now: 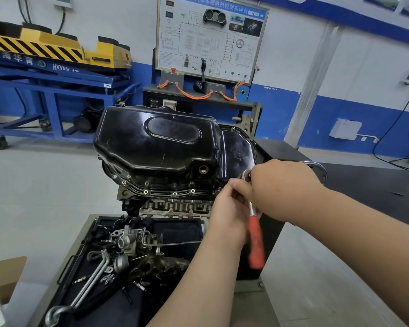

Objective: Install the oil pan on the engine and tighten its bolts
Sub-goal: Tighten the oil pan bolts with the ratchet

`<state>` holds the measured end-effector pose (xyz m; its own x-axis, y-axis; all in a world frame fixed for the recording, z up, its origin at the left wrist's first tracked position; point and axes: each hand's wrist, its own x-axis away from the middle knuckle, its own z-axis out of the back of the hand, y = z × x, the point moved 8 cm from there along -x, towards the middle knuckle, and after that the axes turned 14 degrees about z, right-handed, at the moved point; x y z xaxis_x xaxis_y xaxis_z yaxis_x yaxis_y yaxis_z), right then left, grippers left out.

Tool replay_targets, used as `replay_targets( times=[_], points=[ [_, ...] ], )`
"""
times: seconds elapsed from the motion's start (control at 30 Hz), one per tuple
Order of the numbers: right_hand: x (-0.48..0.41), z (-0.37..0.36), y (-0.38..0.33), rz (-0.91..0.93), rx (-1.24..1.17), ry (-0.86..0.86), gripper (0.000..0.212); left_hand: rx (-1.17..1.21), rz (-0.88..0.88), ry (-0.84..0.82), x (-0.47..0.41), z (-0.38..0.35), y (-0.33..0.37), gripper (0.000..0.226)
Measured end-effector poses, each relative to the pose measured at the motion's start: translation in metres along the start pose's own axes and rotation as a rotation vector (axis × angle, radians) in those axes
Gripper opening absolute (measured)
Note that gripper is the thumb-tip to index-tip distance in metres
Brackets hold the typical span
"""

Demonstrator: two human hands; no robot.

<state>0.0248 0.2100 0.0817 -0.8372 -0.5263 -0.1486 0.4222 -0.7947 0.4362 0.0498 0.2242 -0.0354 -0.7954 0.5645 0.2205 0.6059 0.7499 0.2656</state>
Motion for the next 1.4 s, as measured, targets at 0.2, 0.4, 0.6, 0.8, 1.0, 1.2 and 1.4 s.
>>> replay_targets(
  times=[0.2, 0.4, 0.6, 0.8, 1.0, 1.2, 1.4],
  points=[
    [-0.001, 0.001, 0.002, 0.038, 0.029, 0.034, 0.027, 0.043, 0.030, 0.066, -0.002, 0.005, -0.006, 0.040],
    [-0.005, 0.003, -0.005, 0.188, 0.130, 0.030, 0.015, -0.019, 0.014, 0.085, -0.001, 0.003, -0.006, 0.032],
    [0.002, -0.007, -0.002, -0.029, -0.055, -0.041, 0.052, 0.012, 0.046, 0.001, 0.002, 0.002, -0.004, 0.033],
    [0.002, 0.000, -0.010, 0.084, 0.041, -0.069, 0.024, 0.027, 0.072, 0.087, 0.000, 0.009, -0.008, 0.028],
    [0.001, -0.001, -0.011, 0.151, 0.102, -0.082, 0.016, 0.053, 0.070, 0.064, -0.007, 0.003, -0.013, 0.028],
    [0.007, -0.018, -0.001, -0.092, -0.152, -0.123, 0.039, 0.045, 0.039, 0.036, -0.005, 0.012, -0.008, 0.041],
    [0.001, 0.000, -0.024, 0.181, 0.091, -0.097, 0.020, 0.033, 0.029, 0.027, -0.017, 0.013, -0.009, 0.028]
  ],
)
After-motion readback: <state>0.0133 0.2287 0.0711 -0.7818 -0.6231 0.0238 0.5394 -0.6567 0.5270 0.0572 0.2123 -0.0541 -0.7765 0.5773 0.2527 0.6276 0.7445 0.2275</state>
